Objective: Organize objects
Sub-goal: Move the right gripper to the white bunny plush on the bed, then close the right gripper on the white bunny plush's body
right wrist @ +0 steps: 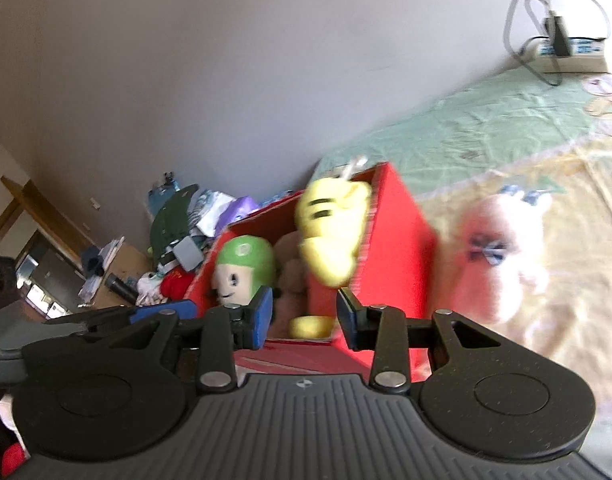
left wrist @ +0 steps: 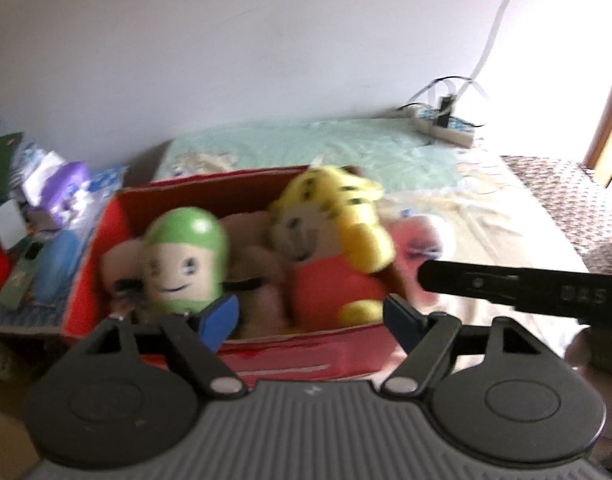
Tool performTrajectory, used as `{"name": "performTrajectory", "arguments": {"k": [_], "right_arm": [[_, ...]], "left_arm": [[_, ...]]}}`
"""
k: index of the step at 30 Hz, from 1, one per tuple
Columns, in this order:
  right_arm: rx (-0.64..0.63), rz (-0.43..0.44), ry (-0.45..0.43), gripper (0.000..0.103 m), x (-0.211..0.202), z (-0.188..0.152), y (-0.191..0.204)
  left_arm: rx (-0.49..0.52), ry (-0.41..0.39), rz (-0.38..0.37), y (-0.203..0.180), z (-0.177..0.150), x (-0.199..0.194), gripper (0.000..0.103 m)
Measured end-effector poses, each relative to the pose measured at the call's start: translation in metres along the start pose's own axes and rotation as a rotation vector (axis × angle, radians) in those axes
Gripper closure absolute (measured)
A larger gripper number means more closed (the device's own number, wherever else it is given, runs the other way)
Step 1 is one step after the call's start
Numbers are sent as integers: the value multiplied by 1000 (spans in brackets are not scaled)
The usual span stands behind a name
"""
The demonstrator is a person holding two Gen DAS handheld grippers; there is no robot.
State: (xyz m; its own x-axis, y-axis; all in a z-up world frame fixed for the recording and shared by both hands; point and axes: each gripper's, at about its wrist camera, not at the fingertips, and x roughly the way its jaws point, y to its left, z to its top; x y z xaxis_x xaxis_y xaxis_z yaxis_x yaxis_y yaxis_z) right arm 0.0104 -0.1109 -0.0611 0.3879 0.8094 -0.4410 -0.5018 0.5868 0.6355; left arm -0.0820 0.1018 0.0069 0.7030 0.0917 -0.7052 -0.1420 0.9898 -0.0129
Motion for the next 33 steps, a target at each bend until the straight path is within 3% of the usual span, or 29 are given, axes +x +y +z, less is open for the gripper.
{"name": "performTrajectory", "arguments": {"k": [9,18,22,27,33], "right_arm": [[78,-101,8,64,-30,-2,-64],[173,-169,34,60,-30,-4,-127],[214,-161,56,60,-18,-3,-147],[263,-132,78,60,4,0,-162],[304,-110,79,60,34,11,-176]], "left_arm": [[90,-41,-151,-68,-3,13,16],[109,47,-249,-115,-21,57,15],[105,81,-262,-124,-30,74,16],[65,145,-237,-126,-39,94,30],[45,169,-211,-123,-45,94,30]]}}
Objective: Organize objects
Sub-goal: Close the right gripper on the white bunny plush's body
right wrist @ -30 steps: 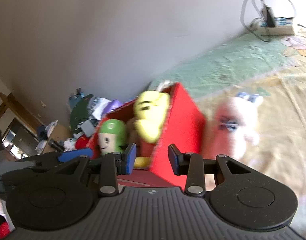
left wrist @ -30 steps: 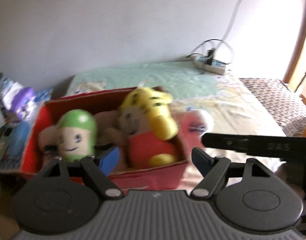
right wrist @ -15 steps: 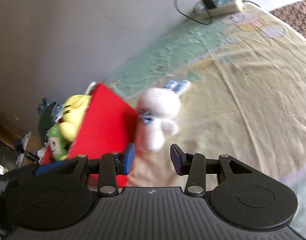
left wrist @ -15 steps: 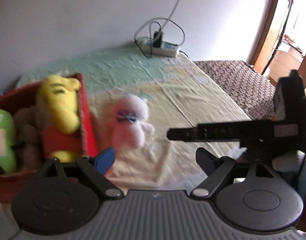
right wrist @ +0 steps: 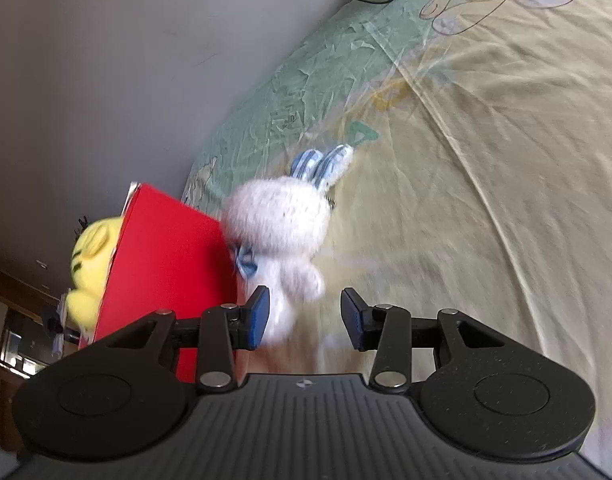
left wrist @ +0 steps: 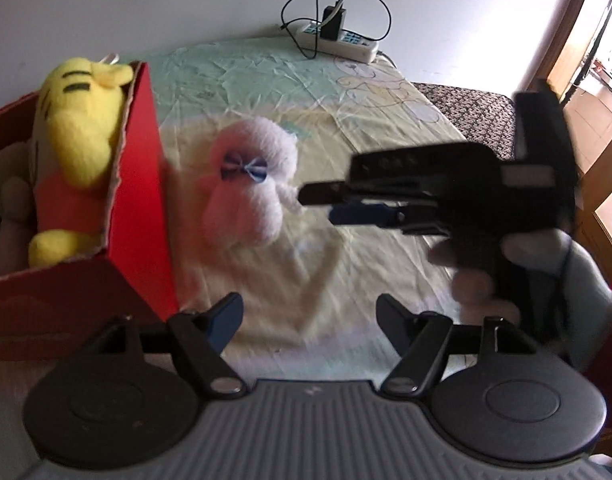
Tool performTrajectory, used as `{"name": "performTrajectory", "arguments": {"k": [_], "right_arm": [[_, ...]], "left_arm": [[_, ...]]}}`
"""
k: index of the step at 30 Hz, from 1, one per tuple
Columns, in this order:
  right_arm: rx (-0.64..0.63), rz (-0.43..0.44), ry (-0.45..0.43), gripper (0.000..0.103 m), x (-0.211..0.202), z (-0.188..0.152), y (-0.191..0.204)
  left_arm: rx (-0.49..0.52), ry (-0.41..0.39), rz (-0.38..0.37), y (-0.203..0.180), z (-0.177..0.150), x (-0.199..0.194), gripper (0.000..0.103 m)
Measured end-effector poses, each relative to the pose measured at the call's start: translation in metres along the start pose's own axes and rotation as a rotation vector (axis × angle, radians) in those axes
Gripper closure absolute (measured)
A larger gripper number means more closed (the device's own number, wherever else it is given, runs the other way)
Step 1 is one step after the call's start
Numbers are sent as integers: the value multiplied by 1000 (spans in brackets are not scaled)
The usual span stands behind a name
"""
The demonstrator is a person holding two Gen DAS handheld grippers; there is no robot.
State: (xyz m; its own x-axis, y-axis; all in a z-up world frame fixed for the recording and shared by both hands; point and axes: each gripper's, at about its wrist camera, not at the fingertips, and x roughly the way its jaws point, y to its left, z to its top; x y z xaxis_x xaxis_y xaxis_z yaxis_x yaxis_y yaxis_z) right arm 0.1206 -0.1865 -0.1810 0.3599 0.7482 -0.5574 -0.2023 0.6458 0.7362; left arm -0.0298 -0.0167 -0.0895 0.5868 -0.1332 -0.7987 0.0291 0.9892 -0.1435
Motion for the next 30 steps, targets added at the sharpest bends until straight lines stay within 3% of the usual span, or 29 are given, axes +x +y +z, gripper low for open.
{"name": "performTrajectory", "arguments": {"k": [6,8,11,21,30], "right_arm": [[40,53,36,62,24,7,-2],[27,90,39,87,25,7,0],[-6,91,33,93,20,7,4],[-37,109,56,94,-31,-11,-8],[-10,33,73,94,-83,-36,-35]], "left_arm": [[-20,3,31,3,0,-3,29],[-30,4,35,5,1,-3,28],[-37,3,39,6,3,-1,28],[19,-11,-32,0,14,-6,26],[-8,12,-142,5,20,5,25]]}}
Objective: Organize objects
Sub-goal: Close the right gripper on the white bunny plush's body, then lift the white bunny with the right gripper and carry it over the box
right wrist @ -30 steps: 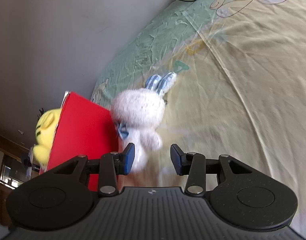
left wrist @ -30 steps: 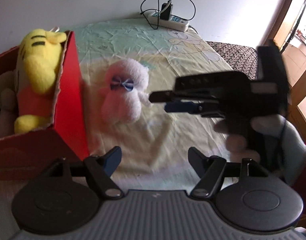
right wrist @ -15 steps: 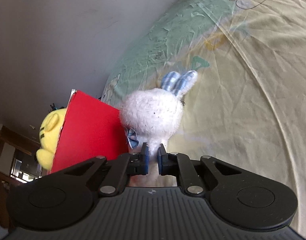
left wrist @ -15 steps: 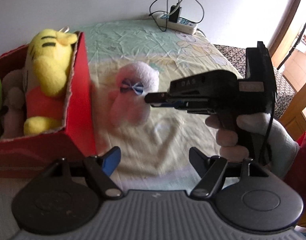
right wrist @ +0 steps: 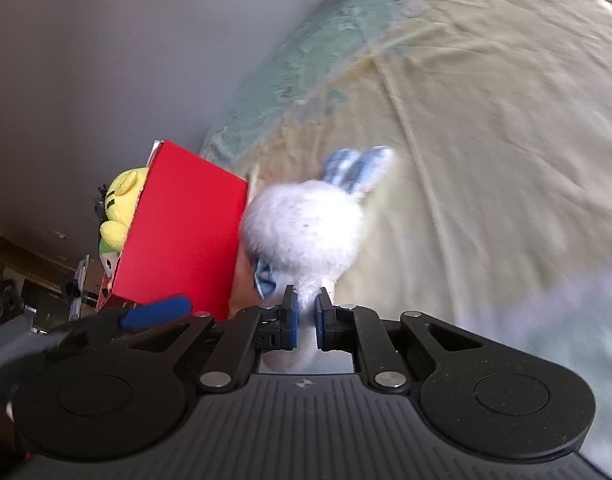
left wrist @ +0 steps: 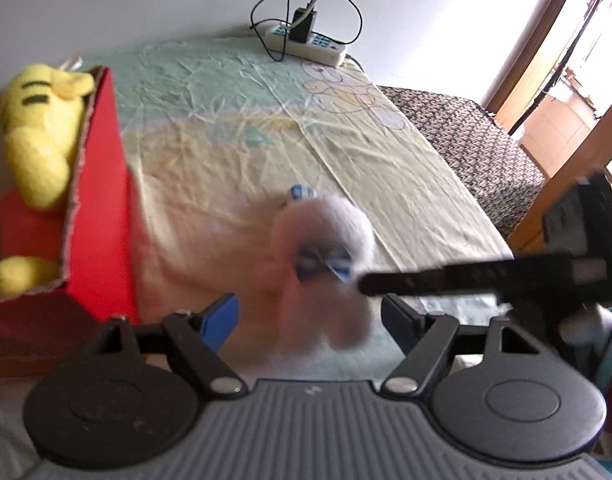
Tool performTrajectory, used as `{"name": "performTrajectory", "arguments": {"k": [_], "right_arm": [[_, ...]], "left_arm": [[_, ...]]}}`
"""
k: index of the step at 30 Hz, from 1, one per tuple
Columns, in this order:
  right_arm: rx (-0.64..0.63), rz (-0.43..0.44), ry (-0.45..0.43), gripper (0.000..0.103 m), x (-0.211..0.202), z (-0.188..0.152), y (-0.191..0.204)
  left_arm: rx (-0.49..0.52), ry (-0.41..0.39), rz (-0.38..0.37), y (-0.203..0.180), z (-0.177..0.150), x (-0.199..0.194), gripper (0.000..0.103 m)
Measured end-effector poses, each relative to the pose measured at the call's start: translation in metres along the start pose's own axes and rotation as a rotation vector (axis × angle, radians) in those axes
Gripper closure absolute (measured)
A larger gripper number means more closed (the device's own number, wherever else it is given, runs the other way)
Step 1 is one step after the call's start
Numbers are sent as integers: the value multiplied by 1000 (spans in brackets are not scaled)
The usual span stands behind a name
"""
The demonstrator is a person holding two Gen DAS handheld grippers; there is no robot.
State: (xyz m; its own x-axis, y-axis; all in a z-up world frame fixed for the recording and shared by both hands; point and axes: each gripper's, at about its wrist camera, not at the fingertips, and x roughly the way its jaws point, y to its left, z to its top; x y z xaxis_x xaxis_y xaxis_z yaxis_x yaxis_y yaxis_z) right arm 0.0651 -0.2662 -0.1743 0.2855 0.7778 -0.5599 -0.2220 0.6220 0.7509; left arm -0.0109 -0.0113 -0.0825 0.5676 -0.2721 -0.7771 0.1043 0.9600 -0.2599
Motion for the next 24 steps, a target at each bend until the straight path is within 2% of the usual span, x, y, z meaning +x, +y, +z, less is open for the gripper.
{"name": "performTrajectory", "arguments": {"k": [5,9,14,18,24], "right_arm": [[18,-16,-37,75,-5,1,-7],[45,14,-41,68,7,7,-8],[82,65,-15,56,24,17,-9],[54,87,23,58,40,20,0],[27,92,37,64,39,20,7]], "left_arm": [[22,16,-59,-9,9,16,25],[35,45,-94,-15,15,32,25],[21,89,-84,-10,16,50,28],[-13,108,-90,-5,16,57,31],[1,98,-72,-6,16,53,31]]}}
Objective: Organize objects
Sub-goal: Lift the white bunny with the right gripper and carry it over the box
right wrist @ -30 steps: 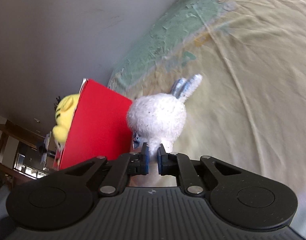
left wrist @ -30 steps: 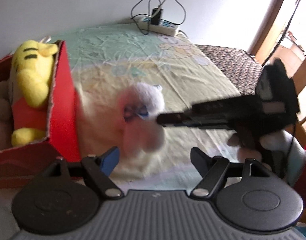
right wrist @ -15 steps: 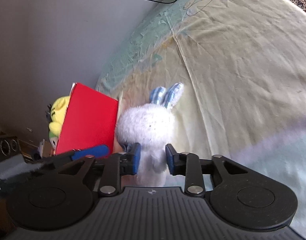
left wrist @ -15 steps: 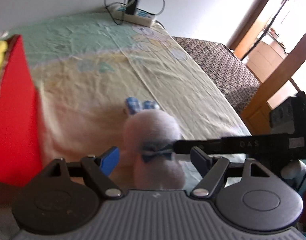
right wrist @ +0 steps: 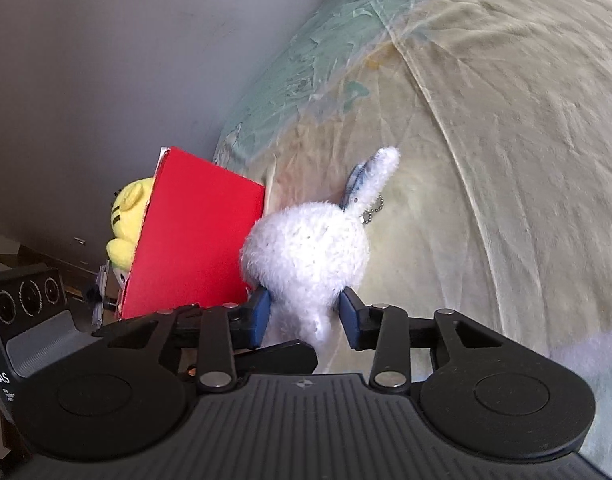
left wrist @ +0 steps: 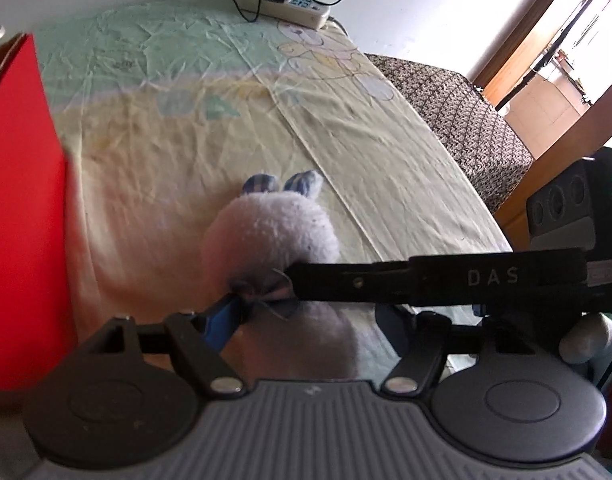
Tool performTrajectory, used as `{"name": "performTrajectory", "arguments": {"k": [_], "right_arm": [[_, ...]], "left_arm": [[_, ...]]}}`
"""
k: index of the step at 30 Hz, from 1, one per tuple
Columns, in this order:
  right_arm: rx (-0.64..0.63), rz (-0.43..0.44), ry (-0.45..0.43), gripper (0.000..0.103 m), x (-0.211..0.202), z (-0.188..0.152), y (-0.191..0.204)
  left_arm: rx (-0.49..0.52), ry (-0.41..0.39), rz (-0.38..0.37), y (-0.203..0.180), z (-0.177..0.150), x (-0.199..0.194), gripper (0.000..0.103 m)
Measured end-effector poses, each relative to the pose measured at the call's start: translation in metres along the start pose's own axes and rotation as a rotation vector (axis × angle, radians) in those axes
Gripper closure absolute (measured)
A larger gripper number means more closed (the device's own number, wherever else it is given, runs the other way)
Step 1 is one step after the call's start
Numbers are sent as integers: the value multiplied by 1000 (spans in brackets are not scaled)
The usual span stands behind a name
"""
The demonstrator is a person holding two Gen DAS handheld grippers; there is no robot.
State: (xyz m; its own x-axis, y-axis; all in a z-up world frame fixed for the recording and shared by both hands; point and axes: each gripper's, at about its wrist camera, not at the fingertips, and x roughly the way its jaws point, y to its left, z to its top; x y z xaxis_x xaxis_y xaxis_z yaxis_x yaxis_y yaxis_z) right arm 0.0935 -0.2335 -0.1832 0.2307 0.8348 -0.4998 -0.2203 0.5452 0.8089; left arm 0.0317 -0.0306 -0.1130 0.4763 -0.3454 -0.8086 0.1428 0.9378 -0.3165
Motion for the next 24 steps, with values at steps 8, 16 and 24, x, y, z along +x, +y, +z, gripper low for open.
{"name": "performTrajectory", "arguments": {"k": [8,16,24], "right_arm": [[2,-13,-14,66,-21,-18,6],[-33,-6,-99,66,-52,-38,28],[-154,7,-220,66,-57,-54,89]], "left_arm": [[57,-15,-11,-20,-11,-11,31],[128,-71,-41,-42,-24,-37,31],[221,-201,-51,-41,-32,-93,32]]}}
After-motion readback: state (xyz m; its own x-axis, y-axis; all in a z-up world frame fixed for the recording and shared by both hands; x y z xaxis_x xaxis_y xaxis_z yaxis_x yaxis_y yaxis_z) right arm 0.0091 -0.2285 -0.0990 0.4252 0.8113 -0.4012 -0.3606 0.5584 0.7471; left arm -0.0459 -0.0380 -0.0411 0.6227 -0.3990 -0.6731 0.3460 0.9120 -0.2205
